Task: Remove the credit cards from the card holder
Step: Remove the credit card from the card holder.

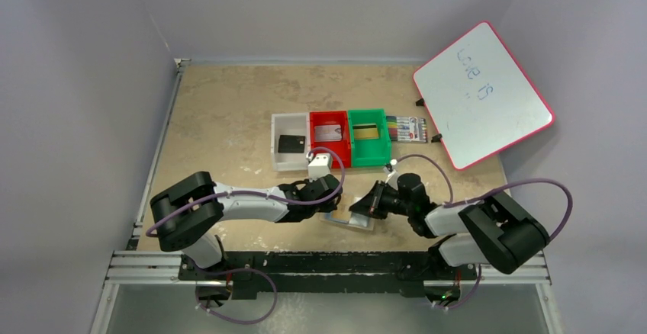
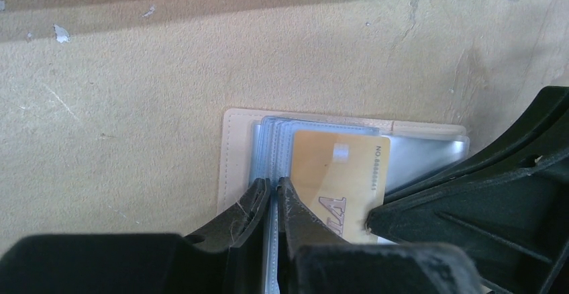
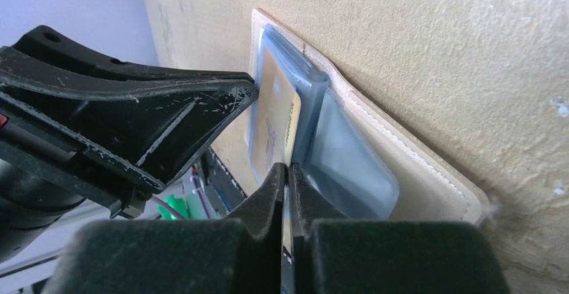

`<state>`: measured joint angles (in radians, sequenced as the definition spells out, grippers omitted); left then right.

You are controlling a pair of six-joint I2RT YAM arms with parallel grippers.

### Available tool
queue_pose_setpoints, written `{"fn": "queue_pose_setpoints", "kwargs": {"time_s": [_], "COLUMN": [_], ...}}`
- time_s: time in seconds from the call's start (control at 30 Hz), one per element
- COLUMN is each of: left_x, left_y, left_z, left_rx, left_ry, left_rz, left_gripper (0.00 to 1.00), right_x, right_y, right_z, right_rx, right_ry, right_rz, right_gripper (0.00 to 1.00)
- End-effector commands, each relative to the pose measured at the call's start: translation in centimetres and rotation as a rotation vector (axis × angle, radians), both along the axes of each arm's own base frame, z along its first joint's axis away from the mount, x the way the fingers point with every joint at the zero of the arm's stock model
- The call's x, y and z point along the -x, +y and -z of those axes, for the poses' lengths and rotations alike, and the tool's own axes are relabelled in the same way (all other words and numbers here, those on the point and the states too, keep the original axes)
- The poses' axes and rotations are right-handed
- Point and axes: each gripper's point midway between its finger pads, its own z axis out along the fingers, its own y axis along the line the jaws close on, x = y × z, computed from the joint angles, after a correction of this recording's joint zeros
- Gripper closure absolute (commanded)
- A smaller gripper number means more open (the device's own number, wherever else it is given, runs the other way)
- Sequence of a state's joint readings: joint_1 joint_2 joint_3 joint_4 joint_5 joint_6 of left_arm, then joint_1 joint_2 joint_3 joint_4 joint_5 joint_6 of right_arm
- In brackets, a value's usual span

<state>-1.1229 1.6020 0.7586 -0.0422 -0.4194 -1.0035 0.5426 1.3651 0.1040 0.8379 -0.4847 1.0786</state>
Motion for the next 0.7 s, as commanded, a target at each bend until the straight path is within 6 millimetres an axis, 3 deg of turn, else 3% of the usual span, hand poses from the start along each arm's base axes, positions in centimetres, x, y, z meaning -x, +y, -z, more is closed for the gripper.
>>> {"fn": "queue_pose_setpoints", "kwargs": {"time_s": [0.0,0.27,0.37,0.67], "left_x": [1.7,1.8,1.8,1.8], "left_y": [2.5,2.6,2.6,2.5], "left_z": [3.2,3.2,3.2,3.2], "left_rx": [-0.144,-0.151,-0.149,-0.151], "left_ry": [0.07,0.068,0.067,0.066], "left_rz": [0.025,0.024,0.023,0.025], "left_gripper": [0.94,0.95,0.96,0.97], "right_x": [-0.6,-0.1,0.0,0.3], "right_y": [-0.1,-1.0,-1.2,-1.8], "right_z": [-0.7,-0.3,-0.3,-0.1], "right_rx": [-0.007,0.029,0.041,0.057], "right_ry": [-0.035,-0.027,-0.028,-0.027], "right_rz": [0.014,0.036,0.04,0.045], "right_gripper": [1.0,1.0,0.95,1.0]}}
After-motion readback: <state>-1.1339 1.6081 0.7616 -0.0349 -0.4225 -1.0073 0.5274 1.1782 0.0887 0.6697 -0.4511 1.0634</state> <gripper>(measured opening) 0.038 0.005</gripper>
